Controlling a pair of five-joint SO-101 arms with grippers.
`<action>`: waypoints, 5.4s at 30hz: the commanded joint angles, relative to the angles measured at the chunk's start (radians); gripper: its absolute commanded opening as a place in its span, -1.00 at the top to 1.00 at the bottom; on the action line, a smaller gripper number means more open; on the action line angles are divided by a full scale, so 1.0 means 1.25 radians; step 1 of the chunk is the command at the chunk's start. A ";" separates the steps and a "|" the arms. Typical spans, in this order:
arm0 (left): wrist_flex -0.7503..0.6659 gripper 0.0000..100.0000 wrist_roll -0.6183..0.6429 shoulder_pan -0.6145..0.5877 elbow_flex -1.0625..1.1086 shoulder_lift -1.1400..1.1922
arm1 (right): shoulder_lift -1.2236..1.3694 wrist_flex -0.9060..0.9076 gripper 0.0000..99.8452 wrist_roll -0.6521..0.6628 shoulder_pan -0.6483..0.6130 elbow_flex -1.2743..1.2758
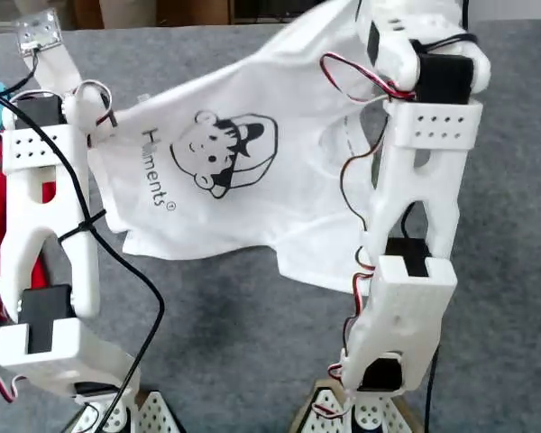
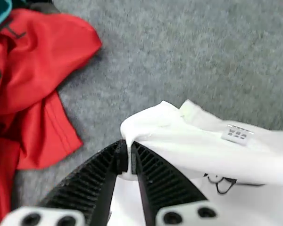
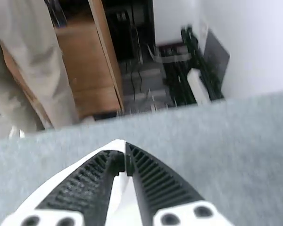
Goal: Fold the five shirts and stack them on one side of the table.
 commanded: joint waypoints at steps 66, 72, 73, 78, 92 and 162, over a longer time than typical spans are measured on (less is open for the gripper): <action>0.342 0.82 -0.180 0.054 0.247 -0.007 | -0.702 0.274 0.59 0.043 0.077 1.341; 0.412 0.58 -0.178 0.054 0.156 -0.009 | -0.737 0.276 0.56 0.043 0.078 1.287; 0.411 0.58 -0.178 0.052 0.129 -0.009 | -0.753 0.271 0.56 0.043 0.078 1.267; 0.404 0.58 -0.153 0.060 -0.083 0.002 | -0.770 0.171 0.56 0.038 0.082 1.145; 0.206 0.58 -0.021 0.146 -0.395 0.402 | -0.538 -0.184 0.56 -0.076 0.079 1.111; 0.411 0.96 -0.022 -0.053 -0.550 0.574 | 0.579 0.147 0.99 -0.139 0.137 -0.109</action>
